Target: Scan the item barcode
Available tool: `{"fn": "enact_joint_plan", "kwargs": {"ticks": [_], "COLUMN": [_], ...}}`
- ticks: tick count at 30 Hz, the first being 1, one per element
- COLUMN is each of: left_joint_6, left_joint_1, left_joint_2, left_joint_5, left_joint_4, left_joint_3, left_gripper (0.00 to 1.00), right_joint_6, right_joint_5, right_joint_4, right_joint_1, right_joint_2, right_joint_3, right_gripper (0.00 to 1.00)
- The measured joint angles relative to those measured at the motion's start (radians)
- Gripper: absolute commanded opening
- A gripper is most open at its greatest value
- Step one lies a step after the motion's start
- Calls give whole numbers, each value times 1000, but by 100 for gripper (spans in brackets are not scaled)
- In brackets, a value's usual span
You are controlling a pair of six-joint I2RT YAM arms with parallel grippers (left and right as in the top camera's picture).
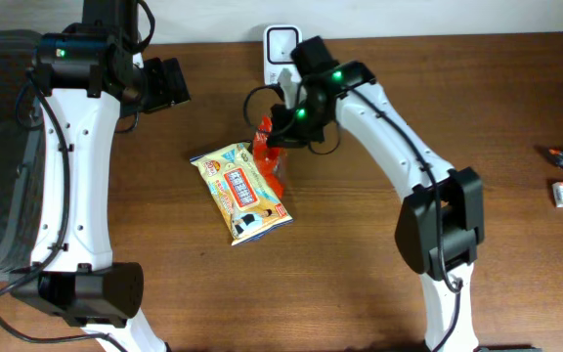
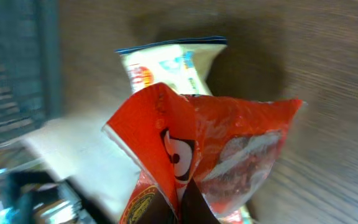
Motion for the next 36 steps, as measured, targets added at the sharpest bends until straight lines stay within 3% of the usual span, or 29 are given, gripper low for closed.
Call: {"fn": "enact_joint_plan", "kwargs": {"ticks": [8, 13, 16, 20, 24, 27, 31, 36], "left_joint_6": [0, 0, 0, 0, 0, 0, 0, 0], "left_joint_1": [0, 0, 0, 0, 0, 0, 0, 0], "left_joint_2": [0, 0, 0, 0, 0, 0, 0, 0], "left_joint_5": [0, 0, 0, 0, 0, 0, 0, 0], "left_joint_4": [0, 0, 0, 0, 0, 0, 1, 0], "left_joint_3": [0, 0, 0, 0, 0, 0, 0, 0], "left_gripper": [99, 99, 99, 99, 99, 99, 99, 99], "right_joint_6": [-96, -150, -206, -239, -204, -100, 148, 309], "right_joint_5": [-398, -350, -321, -278, -268, -317, -381, -389], "right_joint_4": [128, 8, -71, -97, -43, 122, 370, 424], "right_joint_1": [-291, -516, -573, -513, -307, -159, -18, 9], "right_joint_2": [-3, -3, -4, -29, -88, -92, -92, -92], "right_joint_3": [-376, -399, -375, -309, -203, -191, -192, -192], "right_gripper": [4, 4, 4, 4, 4, 4, 4, 4]}}
